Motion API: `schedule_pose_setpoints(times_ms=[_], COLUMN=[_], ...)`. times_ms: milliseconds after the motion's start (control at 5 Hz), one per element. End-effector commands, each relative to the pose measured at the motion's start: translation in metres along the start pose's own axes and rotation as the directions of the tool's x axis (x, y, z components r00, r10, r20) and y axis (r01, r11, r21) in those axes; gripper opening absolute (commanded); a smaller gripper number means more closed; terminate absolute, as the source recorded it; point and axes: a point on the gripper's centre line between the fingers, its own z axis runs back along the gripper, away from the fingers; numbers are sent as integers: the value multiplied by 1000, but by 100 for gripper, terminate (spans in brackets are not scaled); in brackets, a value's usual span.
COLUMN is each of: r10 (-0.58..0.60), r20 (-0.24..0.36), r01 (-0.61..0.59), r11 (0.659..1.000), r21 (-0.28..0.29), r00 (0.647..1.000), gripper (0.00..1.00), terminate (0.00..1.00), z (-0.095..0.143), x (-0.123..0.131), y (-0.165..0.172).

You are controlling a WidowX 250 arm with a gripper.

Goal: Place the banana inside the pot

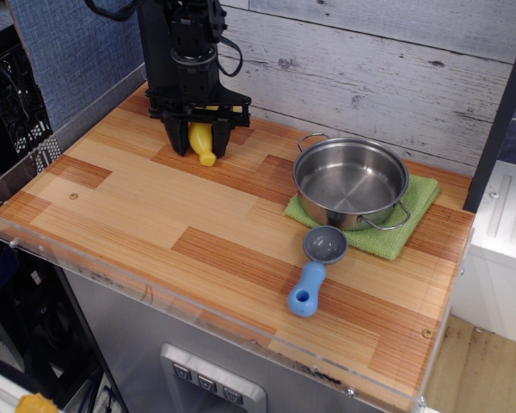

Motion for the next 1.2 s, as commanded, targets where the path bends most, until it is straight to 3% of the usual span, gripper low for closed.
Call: schedule_pose_setpoints(times_ms=[0,200,600,800,1000], r10=[-40,-128,-318,-444,-477], r20=[21,29,116,104,104], r01=[41,129,332,455,487], r11=[999,991,934,877,865], r21=[-20,-33,-129,-155,-123], r00=[999,991,941,890,873], gripper=[0,0,0,0,0], terminate=[0,0,0,0,0], z=[30,69,160,153,132], x=[-3,-14,-54,-77,-94], y=[5,6,-43,-85,-116])
